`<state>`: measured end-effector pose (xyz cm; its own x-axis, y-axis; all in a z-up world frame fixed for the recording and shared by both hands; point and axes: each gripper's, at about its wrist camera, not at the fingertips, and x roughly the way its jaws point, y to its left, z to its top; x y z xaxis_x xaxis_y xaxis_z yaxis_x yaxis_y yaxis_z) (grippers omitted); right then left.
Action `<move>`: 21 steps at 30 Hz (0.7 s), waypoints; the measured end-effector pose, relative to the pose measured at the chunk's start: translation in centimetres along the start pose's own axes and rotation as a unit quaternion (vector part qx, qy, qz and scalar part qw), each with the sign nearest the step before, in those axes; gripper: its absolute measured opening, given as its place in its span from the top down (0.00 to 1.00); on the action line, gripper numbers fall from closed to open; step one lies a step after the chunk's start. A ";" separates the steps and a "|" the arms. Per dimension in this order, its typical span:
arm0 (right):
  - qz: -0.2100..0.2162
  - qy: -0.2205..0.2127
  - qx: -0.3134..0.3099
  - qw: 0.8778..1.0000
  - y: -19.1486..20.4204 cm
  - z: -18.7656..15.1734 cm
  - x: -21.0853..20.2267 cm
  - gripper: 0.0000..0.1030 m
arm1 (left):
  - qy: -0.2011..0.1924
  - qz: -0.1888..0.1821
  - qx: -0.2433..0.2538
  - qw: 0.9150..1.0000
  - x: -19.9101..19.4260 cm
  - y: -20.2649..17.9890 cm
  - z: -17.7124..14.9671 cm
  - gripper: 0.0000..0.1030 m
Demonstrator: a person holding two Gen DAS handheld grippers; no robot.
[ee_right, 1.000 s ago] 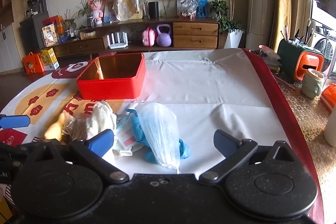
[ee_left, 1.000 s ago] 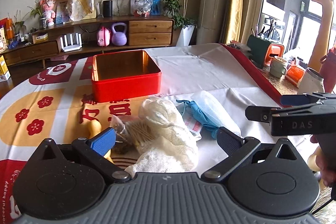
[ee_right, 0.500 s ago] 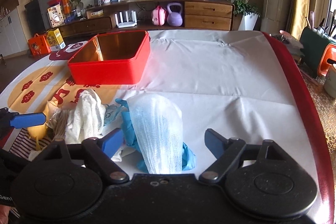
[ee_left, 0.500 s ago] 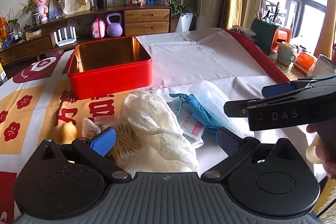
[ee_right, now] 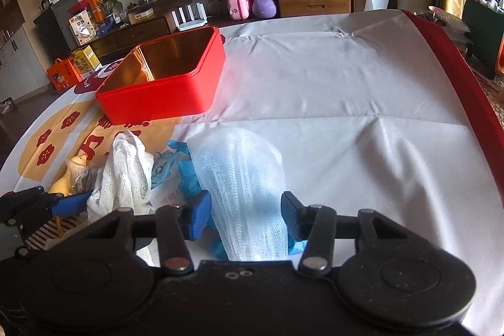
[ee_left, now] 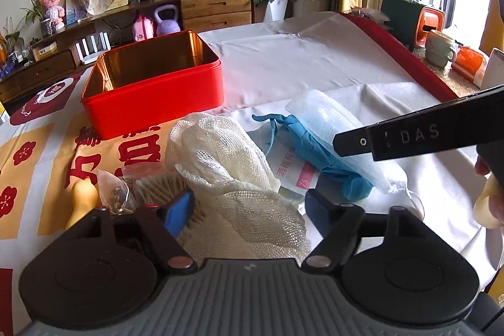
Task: Organize soft objects
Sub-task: 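Grasp the white mesh puff with the left tool while the right tool grasps the clear plastic bag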
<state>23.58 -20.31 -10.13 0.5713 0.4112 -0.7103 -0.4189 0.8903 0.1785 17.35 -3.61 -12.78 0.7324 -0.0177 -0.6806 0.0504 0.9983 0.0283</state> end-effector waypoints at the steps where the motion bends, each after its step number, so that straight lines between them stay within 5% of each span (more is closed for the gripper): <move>1: 0.002 0.001 0.002 1.000 -0.1 0.0 0.0 0.60 | 0.000 0.001 -0.001 1.000 0.0 0.1 0.0 0.36; 7: 0.005 0.000 0.006 1.000 0.3 0.0 -0.2 0.76 | 0.004 0.003 -0.016 1.000 0.0 0.6 0.0 0.61; 13: 0.004 -0.007 0.007 1.000 0.5 0.0 -0.8 0.89 | -0.003 0.005 -0.030 1.000 -0.6 1.2 0.3 0.76; 21: -0.002 -0.028 0.005 1.000 1.1 0.0 -2.9 0.94 | -0.022 0.002 -0.037 0.999 -2.4 2.1 0.9 0.83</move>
<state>21.49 -20.51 -7.88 0.6121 0.4172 -0.6718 -0.4095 0.8939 0.1821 16.30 -1.50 -10.37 0.7617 -0.0139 -0.6477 -0.0017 0.9997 -0.0234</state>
